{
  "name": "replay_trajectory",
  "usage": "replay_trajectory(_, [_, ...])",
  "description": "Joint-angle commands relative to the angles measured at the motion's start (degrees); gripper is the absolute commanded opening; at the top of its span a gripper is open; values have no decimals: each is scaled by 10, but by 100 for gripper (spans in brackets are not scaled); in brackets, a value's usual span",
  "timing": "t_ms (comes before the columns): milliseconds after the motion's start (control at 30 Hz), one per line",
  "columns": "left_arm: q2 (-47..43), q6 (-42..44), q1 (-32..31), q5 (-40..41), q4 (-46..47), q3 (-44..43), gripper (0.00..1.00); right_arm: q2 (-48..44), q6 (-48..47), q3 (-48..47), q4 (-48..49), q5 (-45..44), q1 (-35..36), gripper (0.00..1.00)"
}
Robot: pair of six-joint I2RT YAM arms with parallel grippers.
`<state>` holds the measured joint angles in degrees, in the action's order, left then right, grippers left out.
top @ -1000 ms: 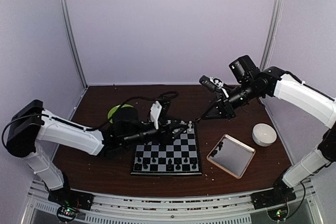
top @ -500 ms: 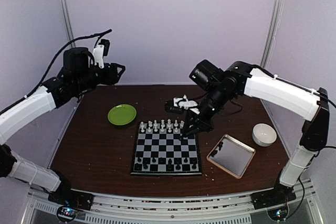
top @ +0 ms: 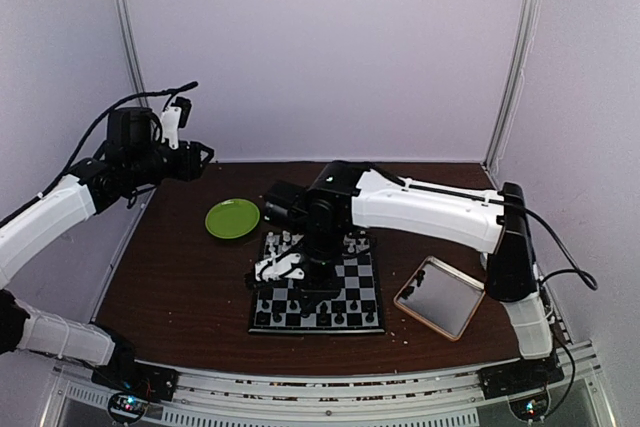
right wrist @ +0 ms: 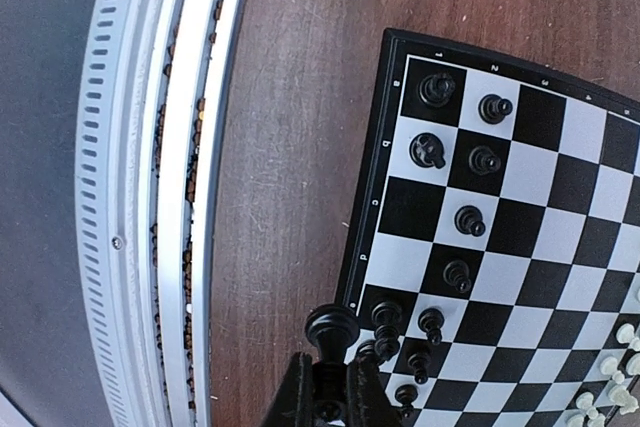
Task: Set up the chess pieces on the board
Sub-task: Place the queen at e8.
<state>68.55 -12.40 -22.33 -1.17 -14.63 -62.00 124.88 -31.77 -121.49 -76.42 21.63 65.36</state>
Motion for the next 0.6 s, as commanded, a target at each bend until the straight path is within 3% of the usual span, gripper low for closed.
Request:
replay_trajectory(0, [-31, 13, 1, -16, 25, -6, 48, 33, 0, -34, -40, -41, 10, 2])
replay_trajectory(567, [-47, 21, 0, -19, 25, -3, 47, 92, 21, -43, -10, -85, 17, 2])
